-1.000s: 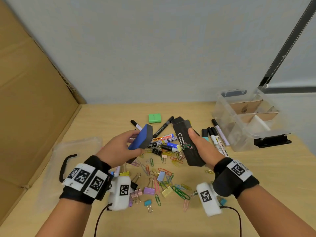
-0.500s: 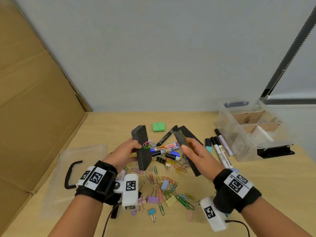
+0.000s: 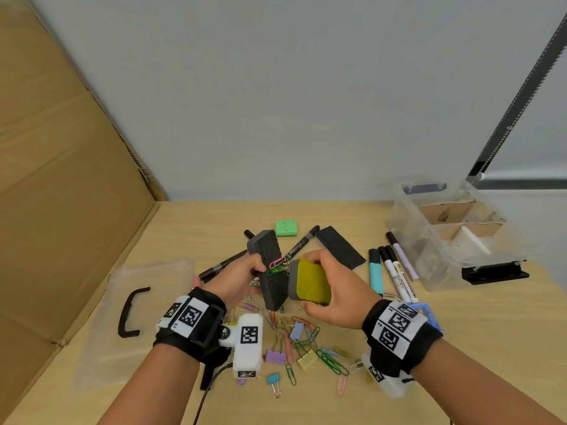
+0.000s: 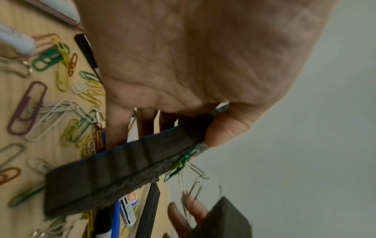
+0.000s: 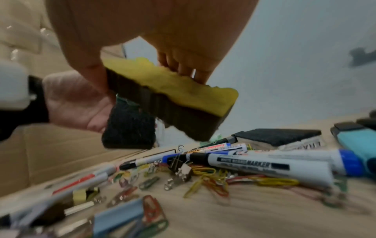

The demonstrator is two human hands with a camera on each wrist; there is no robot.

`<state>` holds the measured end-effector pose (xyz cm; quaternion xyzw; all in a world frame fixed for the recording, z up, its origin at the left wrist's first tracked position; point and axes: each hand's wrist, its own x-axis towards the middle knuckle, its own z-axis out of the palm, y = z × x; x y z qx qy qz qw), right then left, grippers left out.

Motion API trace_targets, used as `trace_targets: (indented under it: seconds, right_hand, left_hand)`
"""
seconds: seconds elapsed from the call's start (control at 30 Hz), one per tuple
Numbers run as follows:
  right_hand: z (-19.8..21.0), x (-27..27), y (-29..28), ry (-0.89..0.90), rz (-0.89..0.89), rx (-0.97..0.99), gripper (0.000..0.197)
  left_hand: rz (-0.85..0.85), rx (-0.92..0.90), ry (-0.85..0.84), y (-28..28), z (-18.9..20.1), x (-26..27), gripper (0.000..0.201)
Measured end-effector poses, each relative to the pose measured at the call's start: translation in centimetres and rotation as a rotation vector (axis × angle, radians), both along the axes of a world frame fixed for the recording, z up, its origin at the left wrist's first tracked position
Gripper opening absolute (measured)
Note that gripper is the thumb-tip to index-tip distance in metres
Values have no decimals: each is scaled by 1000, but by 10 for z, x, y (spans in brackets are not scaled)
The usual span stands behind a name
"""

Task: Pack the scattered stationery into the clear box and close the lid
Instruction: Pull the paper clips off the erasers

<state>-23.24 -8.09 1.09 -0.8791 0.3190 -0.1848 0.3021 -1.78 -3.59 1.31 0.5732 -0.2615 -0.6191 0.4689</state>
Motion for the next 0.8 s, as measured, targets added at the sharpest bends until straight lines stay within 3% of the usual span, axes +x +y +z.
trace_targets:
  seconds: [0.13, 0.23, 0.4, 0.57, 0.8]
  right_hand:
    - [-3, -3, 3, 44, 117, -177, 80]
    - [-5, 0, 5, 99, 197, -262, 73]
    - [-10, 1, 8, 177, 199, -267, 73]
    - [-9, -6, 6, 173, 138, -215, 73]
    - [6, 9, 12, 144, 234, -302, 70]
  left_hand:
    - [7, -9, 27, -1, 0, -3, 29]
    - [0, -21, 47, -3, 1, -7, 39]
    - [61, -61, 107, -9, 0, -9, 26]
    - [93, -97, 133, -7, -3, -3, 25]
    - [101, -121, 130, -5, 0, -11, 28]
